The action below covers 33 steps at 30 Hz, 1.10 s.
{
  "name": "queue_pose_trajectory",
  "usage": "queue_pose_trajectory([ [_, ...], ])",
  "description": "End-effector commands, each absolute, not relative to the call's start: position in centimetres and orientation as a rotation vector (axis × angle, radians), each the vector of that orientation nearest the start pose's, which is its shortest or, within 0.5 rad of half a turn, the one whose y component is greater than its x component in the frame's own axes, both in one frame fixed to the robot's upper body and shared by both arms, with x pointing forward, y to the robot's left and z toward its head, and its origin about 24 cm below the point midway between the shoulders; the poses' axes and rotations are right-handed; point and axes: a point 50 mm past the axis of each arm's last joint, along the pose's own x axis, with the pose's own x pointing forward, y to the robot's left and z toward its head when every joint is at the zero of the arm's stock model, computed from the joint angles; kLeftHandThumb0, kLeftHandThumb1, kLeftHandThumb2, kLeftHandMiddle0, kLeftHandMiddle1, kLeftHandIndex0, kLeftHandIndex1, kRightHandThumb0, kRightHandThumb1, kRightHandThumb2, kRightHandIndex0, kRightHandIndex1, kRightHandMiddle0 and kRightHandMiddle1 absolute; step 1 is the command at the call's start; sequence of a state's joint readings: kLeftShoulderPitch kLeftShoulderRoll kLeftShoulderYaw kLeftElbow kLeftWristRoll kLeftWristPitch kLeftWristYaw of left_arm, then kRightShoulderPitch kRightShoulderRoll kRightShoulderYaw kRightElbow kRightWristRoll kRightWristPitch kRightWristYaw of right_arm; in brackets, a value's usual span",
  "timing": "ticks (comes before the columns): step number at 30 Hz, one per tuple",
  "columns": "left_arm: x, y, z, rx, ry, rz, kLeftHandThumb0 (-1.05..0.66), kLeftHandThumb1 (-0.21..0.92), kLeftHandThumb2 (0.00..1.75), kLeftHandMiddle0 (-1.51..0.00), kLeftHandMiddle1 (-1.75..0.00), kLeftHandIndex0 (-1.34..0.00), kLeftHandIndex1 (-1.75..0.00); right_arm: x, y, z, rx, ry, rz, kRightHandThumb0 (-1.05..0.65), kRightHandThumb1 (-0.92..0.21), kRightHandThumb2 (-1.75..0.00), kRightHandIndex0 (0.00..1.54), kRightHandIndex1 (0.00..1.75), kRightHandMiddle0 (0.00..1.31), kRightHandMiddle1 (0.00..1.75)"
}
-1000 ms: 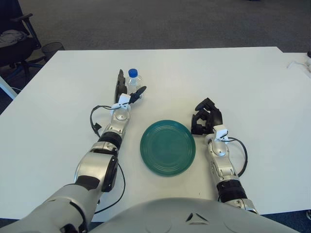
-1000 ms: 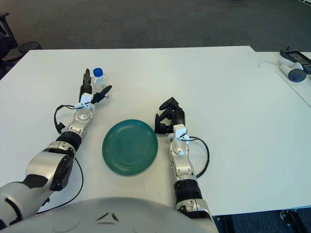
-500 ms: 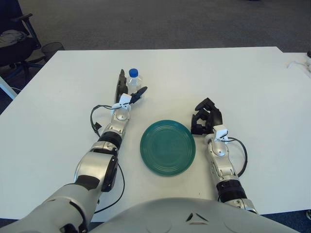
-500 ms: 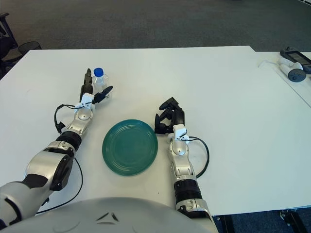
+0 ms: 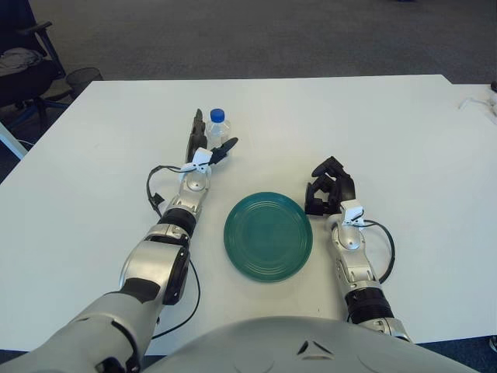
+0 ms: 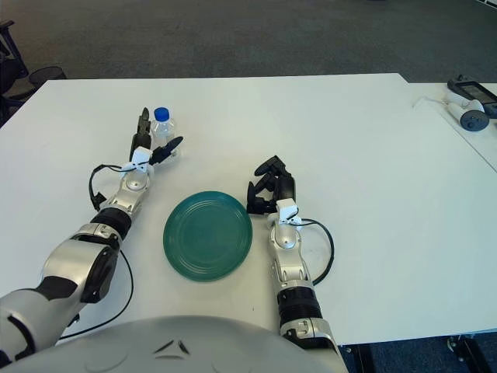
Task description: Put the bottle into the plate.
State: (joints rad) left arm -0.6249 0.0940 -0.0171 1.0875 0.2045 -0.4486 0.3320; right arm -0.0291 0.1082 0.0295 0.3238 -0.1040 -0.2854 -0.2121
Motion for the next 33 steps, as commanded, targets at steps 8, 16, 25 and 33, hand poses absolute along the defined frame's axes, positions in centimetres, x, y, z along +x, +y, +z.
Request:
queue_pose_trajectory([
  [8, 34.8, 14.0, 2.7, 0.373, -0.034, 0.093, -1.05, 0.92, 0.07, -0.18, -0.07, 0.0, -0.32, 23.9, -11.9, -1.9, 0.001, 0.124, -0.138, 0.0, -0.03, -1.63, 0.81, 1.72, 0.61, 1.75],
  [16, 34.9, 13.7, 2.5, 0.392, -0.015, 0.095, -1.04, 0.92, 0.09, -0.23, -0.12, 0.0, -0.5, 23.9, -12.0, -2.0, 0.005, 0.125, -0.134, 0.0, -0.04, -1.62, 0.82, 1.71, 0.6, 1.75],
  [25, 34.9, 13.4, 2.2, 0.399, 0.0, 0.097, -1.01, 0.92, 0.12, -0.06, -0.63, 0.0, -0.67, 24.0, -12.0, -2.0, -0.003, 0.121, -0.138, 0.0, -0.05, -1.61, 0.82, 1.69, 0.59, 1.75],
  [33, 34.9, 13.2, 2.0, 0.431, 0.013, 0.078, -0.94, 0.92, 0.14, -0.05, -0.76, 0.0, -0.85, 24.0, -12.1, -2.1, 0.007, 0.125, -0.134, 0.0, -0.04, -1.6, 0.84, 1.65, 0.59, 1.75],
])
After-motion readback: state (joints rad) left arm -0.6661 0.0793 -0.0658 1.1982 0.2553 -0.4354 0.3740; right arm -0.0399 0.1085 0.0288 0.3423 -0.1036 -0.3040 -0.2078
